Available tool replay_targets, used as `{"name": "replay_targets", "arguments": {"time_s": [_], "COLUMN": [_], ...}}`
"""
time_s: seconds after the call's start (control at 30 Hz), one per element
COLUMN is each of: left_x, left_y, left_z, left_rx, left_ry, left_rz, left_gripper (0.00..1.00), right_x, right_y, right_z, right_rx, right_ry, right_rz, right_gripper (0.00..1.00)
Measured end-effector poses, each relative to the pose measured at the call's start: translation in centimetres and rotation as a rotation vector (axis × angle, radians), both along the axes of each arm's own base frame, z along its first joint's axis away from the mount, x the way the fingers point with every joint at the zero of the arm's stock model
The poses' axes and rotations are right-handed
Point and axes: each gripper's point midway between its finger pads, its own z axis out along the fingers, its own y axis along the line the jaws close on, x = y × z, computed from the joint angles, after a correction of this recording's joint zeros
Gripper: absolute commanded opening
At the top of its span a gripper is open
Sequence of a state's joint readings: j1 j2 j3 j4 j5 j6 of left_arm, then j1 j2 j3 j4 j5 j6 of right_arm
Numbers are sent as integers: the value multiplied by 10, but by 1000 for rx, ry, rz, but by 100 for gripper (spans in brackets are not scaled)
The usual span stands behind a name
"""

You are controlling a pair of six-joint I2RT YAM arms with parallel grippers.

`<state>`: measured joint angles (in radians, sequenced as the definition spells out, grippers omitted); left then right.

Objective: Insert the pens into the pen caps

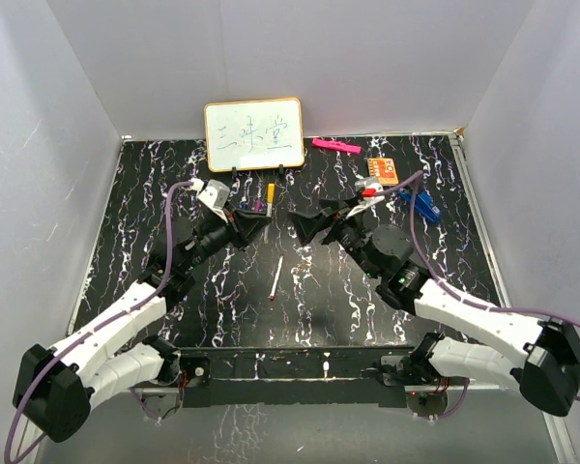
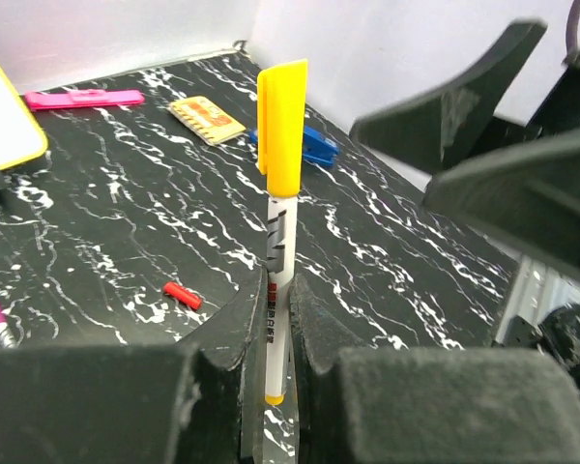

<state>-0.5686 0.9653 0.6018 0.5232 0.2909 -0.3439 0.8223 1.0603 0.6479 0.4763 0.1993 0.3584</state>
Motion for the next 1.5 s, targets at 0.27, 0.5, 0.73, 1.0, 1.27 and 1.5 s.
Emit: {"name": "replay_targets", "arguments": {"time_s": [0.27, 0.5, 0.73, 1.0, 1.27, 1.5], "left_x": [-22, -34, -46, -55, -56, -54], "left_y": [-23, -37, -43, -47, -50, -51], "left_z": [-9, -25, -19, -9, -8, -1], "left_rx": [3, -1, -22, -48, -65, -95], "left_ry": [18, 85, 95, 90, 99, 92], "left_rz": [-199, -321, -401, -463, -482, -482], "left_gripper": [0, 0, 0, 0, 0, 0], "right_x": [-11, -16, -15, -16, -18, -22], "right_y": [5, 21, 26, 28, 30, 32], "right_z": [35, 26, 23, 25, 27, 36], "right_rx": [49, 32, 42, 60, 79, 116], "right_ry": [-86, -78, -71, -70, -64, -75], "right_rz": [70, 151, 167, 178, 191, 214], "right_gripper": [79, 62, 52, 35, 2, 0]}}
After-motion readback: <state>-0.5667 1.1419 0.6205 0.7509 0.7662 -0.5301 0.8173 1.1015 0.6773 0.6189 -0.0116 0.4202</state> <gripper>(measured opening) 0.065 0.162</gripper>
